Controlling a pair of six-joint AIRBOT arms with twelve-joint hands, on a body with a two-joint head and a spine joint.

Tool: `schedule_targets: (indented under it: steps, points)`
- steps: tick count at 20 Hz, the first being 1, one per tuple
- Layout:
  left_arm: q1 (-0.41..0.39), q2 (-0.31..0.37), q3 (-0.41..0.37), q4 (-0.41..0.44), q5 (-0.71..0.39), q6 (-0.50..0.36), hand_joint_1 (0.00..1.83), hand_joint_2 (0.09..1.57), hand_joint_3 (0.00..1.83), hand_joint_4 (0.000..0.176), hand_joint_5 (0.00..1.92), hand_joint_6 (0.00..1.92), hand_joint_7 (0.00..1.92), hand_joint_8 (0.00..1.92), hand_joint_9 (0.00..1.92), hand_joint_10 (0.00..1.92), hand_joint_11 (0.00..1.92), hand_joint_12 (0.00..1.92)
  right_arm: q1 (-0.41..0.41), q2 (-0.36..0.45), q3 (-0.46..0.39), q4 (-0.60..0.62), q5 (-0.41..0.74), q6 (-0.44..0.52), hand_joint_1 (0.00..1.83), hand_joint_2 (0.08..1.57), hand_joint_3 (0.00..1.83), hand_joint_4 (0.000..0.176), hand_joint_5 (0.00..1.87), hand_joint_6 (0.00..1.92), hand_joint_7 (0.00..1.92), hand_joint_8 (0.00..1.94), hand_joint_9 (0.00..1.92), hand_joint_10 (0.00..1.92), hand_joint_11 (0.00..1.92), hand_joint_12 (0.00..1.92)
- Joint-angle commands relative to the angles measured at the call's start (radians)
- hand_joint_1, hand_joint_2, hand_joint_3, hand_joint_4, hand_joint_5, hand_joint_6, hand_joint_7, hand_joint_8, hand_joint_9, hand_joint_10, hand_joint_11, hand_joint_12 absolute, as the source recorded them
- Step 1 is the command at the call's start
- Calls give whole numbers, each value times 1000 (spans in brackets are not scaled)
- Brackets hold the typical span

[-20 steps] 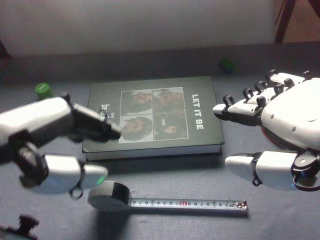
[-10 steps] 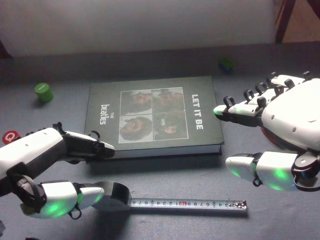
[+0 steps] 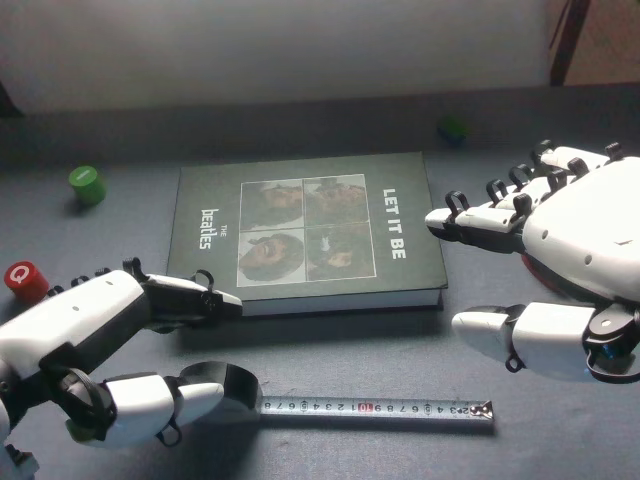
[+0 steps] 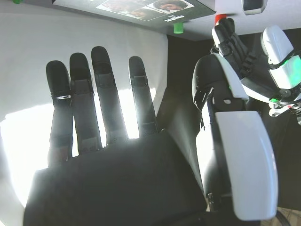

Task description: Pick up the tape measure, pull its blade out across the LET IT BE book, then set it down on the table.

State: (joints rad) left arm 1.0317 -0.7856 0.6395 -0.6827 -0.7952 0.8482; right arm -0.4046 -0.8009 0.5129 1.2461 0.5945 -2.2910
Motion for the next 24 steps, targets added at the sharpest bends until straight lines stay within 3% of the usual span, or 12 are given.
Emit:
schedule_targets:
  steps: [1, 8, 9, 24]
  points:
    - [-2, -8, 7, 33, -98, -3, 1062, 1125, 1, 0, 621, 0, 629, 5, 547, 7, 218, 837, 7, 3, -5, -52, 45, 0, 122, 1239, 1, 135, 259, 10, 419, 4, 407, 12, 94, 1028]
    - [30, -36, 18, 34, -127, 3, 1057, 1124, 0, 0, 614, 0, 609, 0, 554, 6, 207, 833, 7, 3, -5, -52, 40, 0, 123, 1245, 2, 134, 258, 3, 420, 2, 415, 10, 121, 1029]
    - [70, -107, 52, 35, -154, 26, 1065, 1116, 0, 0, 618, 6, 625, 4, 556, 3, 232, 846, 6, 3, -5, -52, 30, 0, 133, 1246, 1, 134, 276, 9, 440, 10, 431, 8, 123, 1028]
    - [96, -167, 104, 26, -169, 54, 1068, 1104, 0, 0, 637, 11, 625, 6, 576, 8, 237, 845, 7, 3, -5, -53, 26, 0, 135, 1240, 0, 135, 254, 3, 416, 3, 416, 4, 104, 1025]
